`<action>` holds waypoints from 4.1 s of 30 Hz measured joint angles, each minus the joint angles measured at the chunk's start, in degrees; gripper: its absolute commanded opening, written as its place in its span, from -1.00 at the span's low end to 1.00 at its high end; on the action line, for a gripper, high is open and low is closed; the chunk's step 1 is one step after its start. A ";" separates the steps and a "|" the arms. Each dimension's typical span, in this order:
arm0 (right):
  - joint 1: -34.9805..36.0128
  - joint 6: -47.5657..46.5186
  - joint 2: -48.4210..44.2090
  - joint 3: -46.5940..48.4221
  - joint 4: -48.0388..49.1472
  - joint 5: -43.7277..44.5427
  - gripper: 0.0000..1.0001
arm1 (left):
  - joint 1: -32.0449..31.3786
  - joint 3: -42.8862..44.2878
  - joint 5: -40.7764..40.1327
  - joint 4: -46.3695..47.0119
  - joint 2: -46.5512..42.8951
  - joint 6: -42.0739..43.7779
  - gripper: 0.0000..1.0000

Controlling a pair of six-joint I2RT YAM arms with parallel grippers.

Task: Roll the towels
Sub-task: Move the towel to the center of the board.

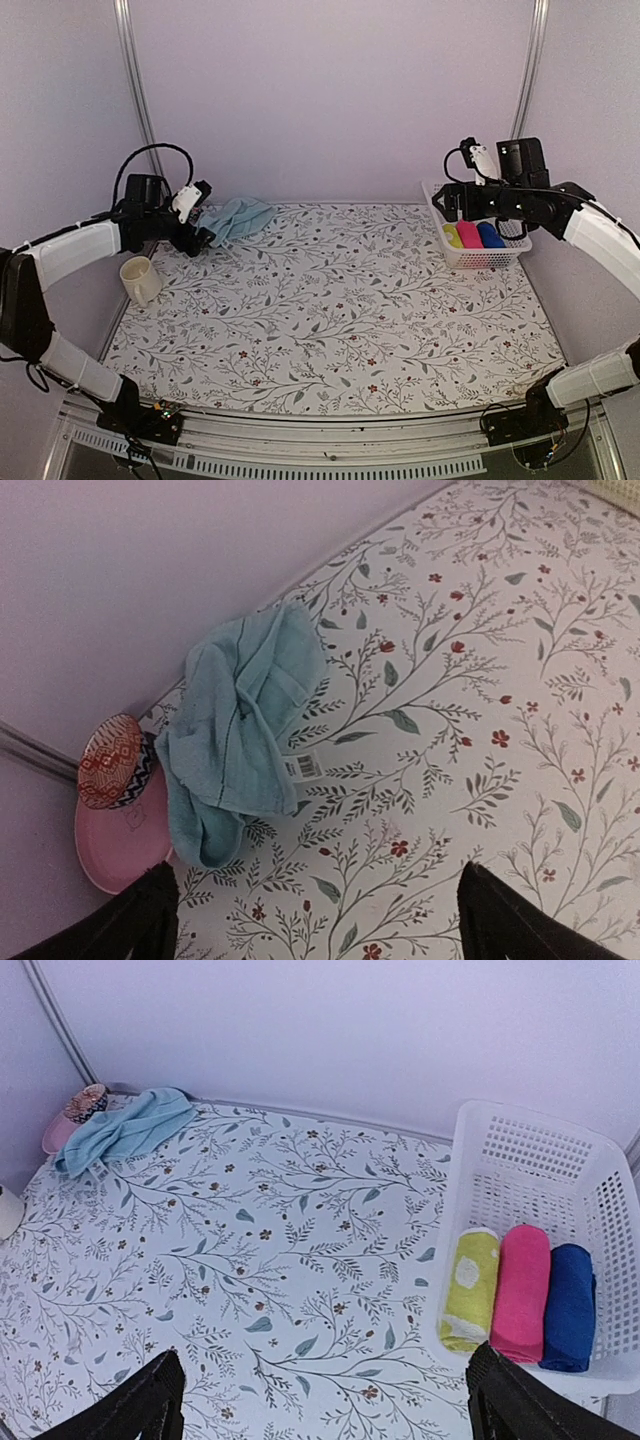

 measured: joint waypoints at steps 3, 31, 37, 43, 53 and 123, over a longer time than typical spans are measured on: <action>1.46 0.87 -3.08 -7.08 5.31 -1.18 0.98 | 2.16 4.98 -2.19 -0.02 6.05 -0.96 0.95; 2.27 1.31 -2.86 -23.45 21.99 -11.74 0.98 | 1.14 6.16 -12.76 13.70 29.44 30.56 0.69; 2.82 1.86 -2.86 -23.45 22.47 -12.63 0.98 | -0.15 6.38 -17.46 17.81 32.96 33.99 0.46; 3.67 2.12 -2.86 -23.45 22.58 -13.25 0.98 | -1.51 9.35 -21.40 21.49 37.40 35.39 -0.09; 5.14 1.20 -1.53 -23.45 22.62 -13.44 0.99 | -1.88 11.28 -23.50 21.53 38.88 35.87 -1.00; 27.98 22.05 42.88 -0.15 58.40 -36.48 -0.95 | -27.10 2.14 11.56 -2.49 3.08 -1.55 -1.00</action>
